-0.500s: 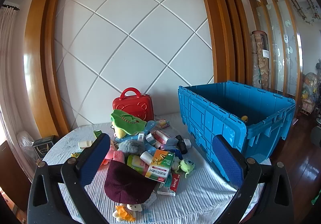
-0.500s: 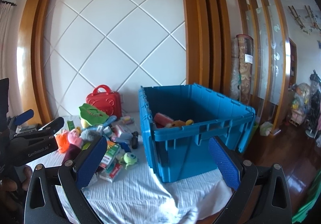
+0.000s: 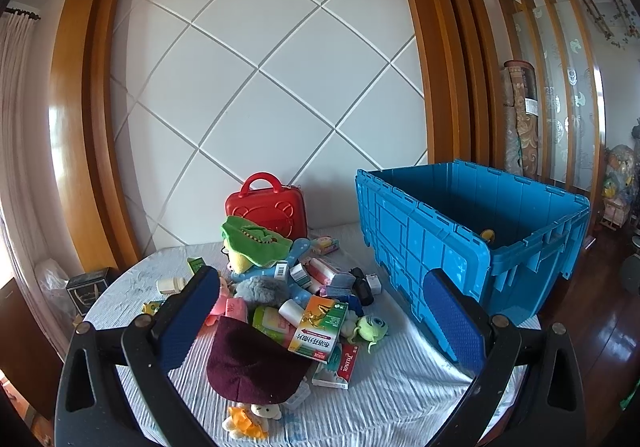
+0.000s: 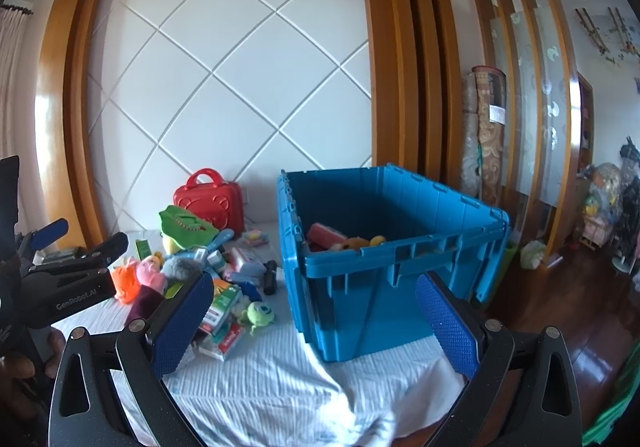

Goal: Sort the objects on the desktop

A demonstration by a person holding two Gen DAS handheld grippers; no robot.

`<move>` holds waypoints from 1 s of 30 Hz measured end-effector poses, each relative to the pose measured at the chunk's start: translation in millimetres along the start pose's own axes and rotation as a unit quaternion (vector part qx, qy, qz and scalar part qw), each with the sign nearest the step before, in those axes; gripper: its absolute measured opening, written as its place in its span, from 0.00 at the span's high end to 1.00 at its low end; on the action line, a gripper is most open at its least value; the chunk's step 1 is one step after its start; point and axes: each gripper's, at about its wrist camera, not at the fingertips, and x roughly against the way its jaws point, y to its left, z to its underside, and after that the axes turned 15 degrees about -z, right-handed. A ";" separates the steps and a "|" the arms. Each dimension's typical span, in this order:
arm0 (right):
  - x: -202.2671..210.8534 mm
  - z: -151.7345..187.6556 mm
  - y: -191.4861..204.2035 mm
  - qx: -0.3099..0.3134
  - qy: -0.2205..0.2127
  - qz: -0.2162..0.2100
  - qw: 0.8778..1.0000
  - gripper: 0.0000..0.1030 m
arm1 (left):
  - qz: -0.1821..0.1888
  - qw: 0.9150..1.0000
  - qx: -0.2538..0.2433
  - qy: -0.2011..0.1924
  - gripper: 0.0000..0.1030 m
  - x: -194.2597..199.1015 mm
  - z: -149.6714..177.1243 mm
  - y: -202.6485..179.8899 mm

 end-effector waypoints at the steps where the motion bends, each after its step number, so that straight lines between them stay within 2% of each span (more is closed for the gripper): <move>1: 0.3 0.6 -0.8 0.000 0.000 -0.001 1.000 0.01 | -0.001 1.000 -0.001 0.000 0.00 0.2 0.4 -0.6; 10: 0.6 3.9 -2.0 0.000 0.002 -0.010 1.000 0.01 | -0.005 1.000 -0.006 0.001 0.00 1.3 1.2 -2.1; 17: -12.8 9.6 7.7 0.001 0.010 -0.028 1.000 0.01 | -0.021 1.000 -0.010 0.012 0.00 -8.7 15.2 8.8; 23: -50.0 19.3 34.9 0.020 0.043 -0.063 0.997 0.01 | -0.046 0.998 -0.004 0.039 0.00 -39.5 44.6 37.4; 30: -123.1 38.3 75.0 0.032 0.093 -0.111 0.989 0.01 | -0.089 0.992 -0.004 0.085 0.00 -100.1 97.3 94.5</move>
